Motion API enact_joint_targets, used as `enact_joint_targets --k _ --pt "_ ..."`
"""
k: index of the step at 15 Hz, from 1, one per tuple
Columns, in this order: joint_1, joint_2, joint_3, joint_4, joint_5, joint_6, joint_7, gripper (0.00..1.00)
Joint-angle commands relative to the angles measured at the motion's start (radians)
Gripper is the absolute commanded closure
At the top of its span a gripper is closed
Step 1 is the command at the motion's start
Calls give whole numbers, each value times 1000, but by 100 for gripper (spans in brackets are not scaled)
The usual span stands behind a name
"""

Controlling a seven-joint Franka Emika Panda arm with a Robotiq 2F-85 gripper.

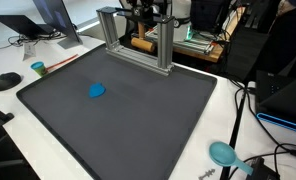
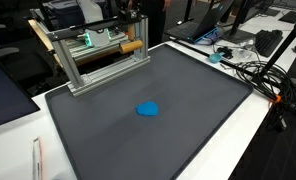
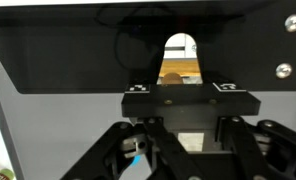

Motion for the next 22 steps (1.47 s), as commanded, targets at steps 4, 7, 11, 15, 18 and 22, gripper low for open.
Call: enact_joint_targets --k 4,7,11,15,18,22 --pt "8 -116 -19 -105 52 10 -15 78" --pt "7 -160 -27 -146 66 16 -24 78" --pt "6 -208 -21 -186 53 3 -24 78" --pt "14 -233 -12 -203 41 -14 -36 78" --pt "18 -242 -8 -206 39 -21 -50 78" --pt "20 -242 -4 -197 33 -33 -63 22"
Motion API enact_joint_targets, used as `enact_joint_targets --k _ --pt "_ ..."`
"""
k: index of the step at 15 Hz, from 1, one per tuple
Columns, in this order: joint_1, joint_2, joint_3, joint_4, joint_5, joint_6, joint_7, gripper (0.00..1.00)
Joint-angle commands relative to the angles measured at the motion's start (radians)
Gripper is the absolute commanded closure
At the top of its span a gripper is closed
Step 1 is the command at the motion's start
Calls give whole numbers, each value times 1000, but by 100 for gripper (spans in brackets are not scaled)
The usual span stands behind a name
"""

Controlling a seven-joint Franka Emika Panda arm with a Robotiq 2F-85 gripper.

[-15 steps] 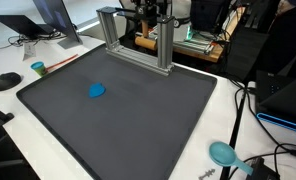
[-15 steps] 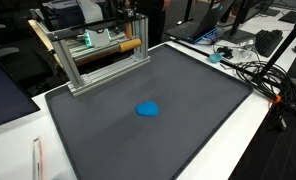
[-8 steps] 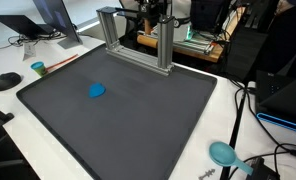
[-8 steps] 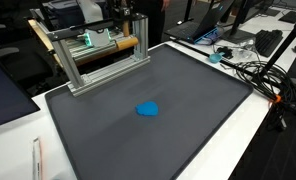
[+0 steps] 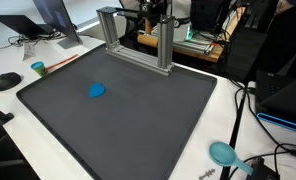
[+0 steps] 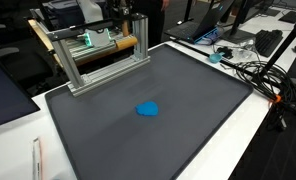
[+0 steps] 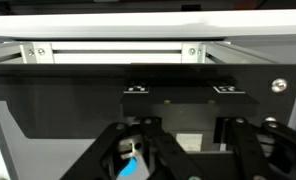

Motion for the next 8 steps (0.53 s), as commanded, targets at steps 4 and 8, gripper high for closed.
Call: enact_joint_targets --k 4,8 --pt "11 -49 15 -19 -7 -46 -6 0" --pt "2 -66 27 -14 -28 -44 10 0"
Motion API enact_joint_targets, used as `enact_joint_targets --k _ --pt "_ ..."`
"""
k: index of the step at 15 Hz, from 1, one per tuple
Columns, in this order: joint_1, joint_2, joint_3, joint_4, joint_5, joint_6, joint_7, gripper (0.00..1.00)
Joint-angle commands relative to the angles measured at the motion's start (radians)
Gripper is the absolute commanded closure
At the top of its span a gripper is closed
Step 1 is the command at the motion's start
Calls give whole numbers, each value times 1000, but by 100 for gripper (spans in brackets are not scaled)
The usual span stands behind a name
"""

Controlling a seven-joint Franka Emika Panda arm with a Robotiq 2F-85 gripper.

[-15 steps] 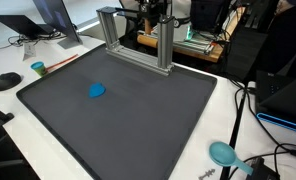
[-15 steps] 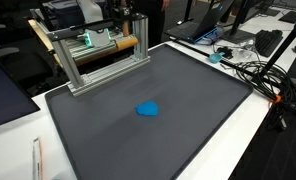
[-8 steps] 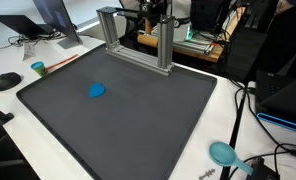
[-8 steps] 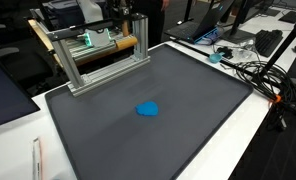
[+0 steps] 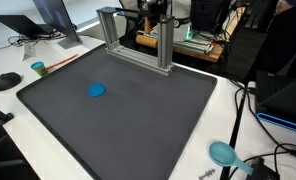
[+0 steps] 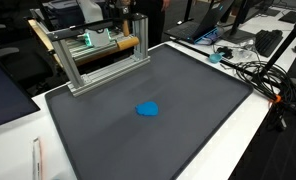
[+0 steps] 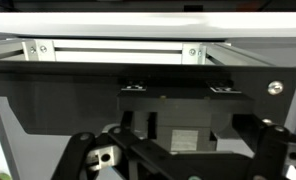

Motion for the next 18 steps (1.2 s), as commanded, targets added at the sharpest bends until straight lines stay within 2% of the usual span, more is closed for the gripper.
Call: enact_joint_targets --k 1,9,14,18 --pt "-3 -63 17 -13 -28 -32 19 0" --pt "-5 -105 31 65 -47 -48 39 0" --pt "-15 -12 30 214 -55 -56 35 0" --pt "-28 140 29 359 -61 -45 47 0"
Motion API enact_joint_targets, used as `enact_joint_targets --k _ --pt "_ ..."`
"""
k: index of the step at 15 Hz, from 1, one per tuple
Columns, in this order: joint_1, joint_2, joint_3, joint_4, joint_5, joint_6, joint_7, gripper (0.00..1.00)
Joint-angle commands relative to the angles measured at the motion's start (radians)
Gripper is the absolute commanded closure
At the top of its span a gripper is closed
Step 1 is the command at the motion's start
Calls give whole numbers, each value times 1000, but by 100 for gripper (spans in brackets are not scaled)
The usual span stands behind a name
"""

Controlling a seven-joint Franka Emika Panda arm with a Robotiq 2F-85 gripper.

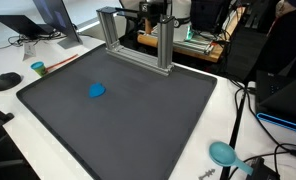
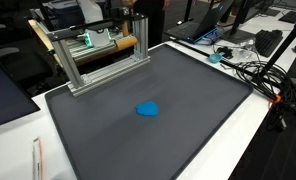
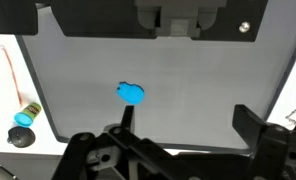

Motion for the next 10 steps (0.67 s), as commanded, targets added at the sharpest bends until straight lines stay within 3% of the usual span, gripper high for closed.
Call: enact_joint_targets --k 1,10 --pt "-15 181 6 166 -26 -16 26 0" --pt "-11 564 -13 458 -84 -23 65 0"
